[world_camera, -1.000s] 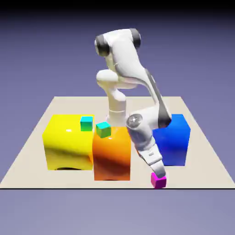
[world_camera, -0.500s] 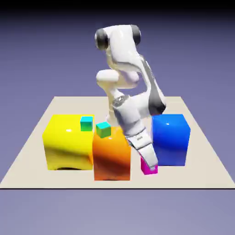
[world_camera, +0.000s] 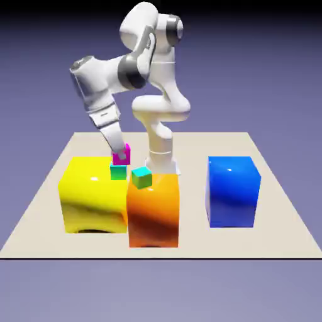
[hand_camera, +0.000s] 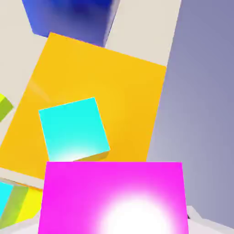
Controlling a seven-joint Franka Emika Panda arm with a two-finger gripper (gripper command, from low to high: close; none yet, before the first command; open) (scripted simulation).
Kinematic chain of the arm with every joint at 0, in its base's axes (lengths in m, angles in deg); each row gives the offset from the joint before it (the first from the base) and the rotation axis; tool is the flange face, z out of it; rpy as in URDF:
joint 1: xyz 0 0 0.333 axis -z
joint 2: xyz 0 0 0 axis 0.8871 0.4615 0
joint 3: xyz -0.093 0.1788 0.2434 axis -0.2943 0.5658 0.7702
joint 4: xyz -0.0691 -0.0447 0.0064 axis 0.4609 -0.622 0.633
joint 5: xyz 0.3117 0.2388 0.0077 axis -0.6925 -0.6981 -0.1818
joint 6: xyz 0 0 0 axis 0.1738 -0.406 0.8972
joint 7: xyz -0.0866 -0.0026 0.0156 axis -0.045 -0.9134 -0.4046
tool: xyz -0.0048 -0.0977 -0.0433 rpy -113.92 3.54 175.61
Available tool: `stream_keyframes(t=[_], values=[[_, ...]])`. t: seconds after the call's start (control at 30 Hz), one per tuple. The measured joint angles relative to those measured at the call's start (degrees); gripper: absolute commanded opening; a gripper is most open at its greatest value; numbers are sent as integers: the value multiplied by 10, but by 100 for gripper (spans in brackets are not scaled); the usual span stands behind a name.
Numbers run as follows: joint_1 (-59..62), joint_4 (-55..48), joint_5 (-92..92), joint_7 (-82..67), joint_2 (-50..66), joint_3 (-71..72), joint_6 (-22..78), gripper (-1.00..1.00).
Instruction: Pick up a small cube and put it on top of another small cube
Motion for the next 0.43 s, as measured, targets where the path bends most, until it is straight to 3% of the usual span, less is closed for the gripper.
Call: stream_keyframes(t=[0.13, 0.27, 0.3, 0.43], values=[[4, 28, 37, 2, -29, -26, 50, -100], [-2, 111, 24, -11, -16, -21, -45, -100], [-2, 116, 23, -12, -15, -21, -51, 100], [1, 75, 29, -6, -21, -23, -4, 100]])
